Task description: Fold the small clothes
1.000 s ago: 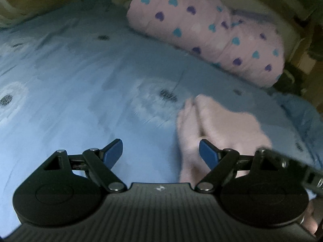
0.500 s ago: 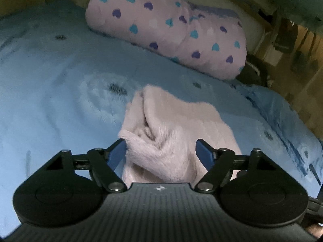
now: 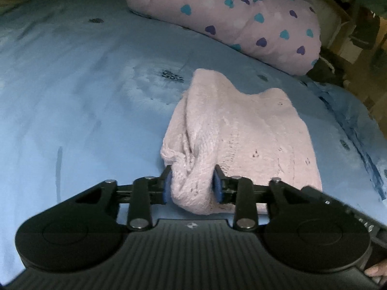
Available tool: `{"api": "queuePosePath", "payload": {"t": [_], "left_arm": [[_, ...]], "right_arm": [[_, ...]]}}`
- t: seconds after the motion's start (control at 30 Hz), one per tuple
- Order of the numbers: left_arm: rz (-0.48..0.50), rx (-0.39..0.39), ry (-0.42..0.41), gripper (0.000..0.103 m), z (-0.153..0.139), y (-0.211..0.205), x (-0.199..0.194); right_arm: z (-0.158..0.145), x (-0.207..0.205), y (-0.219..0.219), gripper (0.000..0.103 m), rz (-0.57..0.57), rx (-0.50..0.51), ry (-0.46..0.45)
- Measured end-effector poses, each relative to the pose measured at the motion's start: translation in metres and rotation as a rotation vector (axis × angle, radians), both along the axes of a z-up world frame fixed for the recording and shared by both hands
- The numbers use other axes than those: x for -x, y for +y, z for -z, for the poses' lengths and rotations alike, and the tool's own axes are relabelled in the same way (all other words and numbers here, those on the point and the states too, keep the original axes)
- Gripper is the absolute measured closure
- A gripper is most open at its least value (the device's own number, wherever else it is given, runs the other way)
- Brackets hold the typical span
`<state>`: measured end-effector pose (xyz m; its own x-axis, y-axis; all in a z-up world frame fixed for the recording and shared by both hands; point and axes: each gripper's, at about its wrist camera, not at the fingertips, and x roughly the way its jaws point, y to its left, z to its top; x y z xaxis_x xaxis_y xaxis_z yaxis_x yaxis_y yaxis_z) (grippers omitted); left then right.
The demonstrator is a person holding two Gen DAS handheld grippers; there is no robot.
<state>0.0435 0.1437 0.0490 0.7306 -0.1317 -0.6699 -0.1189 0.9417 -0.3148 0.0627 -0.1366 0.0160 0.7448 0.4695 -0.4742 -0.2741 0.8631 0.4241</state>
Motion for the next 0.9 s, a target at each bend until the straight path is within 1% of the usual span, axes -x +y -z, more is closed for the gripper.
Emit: {"api": "queuePosePath", "payload": {"t": [0.07,0.13,0.2,0.23,0.37,0.43,0.5,0.57,0.67,0.7,0.77,0.9], "left_arm": [[-0.014,0.005,0.000,0.050,-0.001,0.003,0.001],[-0.016,0.017,-0.002,0.047,-0.001,0.004,0.000],[-0.020,0.016,-0.013,0.038,-0.004,0.004,0.000],[-0.023,0.007,-0.022,0.035,-0.006,0.003,0.001],[-0.025,-0.005,-0.072,0.020,-0.013,0.001,-0.006],[-0.028,0.005,-0.083,0.019,-0.014,-0.001,-0.015],[-0.019,0.039,-0.067,0.017,-0.012,0.000,-0.026],[-0.005,0.063,-0.044,0.017,-0.008,0.001,-0.036],[0.016,0.051,-0.016,0.013,0.000,0.001,-0.047],[0.022,0.060,-0.012,0.012,0.002,0.003,-0.050],[0.024,0.094,-0.003,0.011,0.007,0.007,-0.054],[0.023,0.188,0.019,0.010,0.020,0.016,-0.058]], "right_arm": [[0.006,-0.003,0.004,0.038,-0.004,0.017,0.027],[0.013,-0.005,0.004,0.037,-0.003,0.007,0.048],[0.015,-0.006,0.001,0.036,-0.004,-0.018,0.069],[0.014,-0.006,0.001,0.036,-0.004,-0.023,0.071],[0.007,-0.002,-0.007,0.036,-0.001,-0.056,0.057],[0.002,-0.002,-0.013,0.036,0.011,-0.079,0.040],[-0.003,-0.005,-0.018,0.026,0.037,-0.093,0.024],[-0.004,-0.010,-0.022,0.021,0.061,-0.103,0.017],[0.001,-0.024,-0.027,0.020,0.051,-0.123,0.045],[0.004,-0.029,-0.029,0.020,0.043,-0.136,0.060],[0.012,-0.040,-0.030,0.020,0.028,-0.167,0.097],[0.028,-0.057,-0.033,0.020,-0.016,-0.274,0.162]]}}
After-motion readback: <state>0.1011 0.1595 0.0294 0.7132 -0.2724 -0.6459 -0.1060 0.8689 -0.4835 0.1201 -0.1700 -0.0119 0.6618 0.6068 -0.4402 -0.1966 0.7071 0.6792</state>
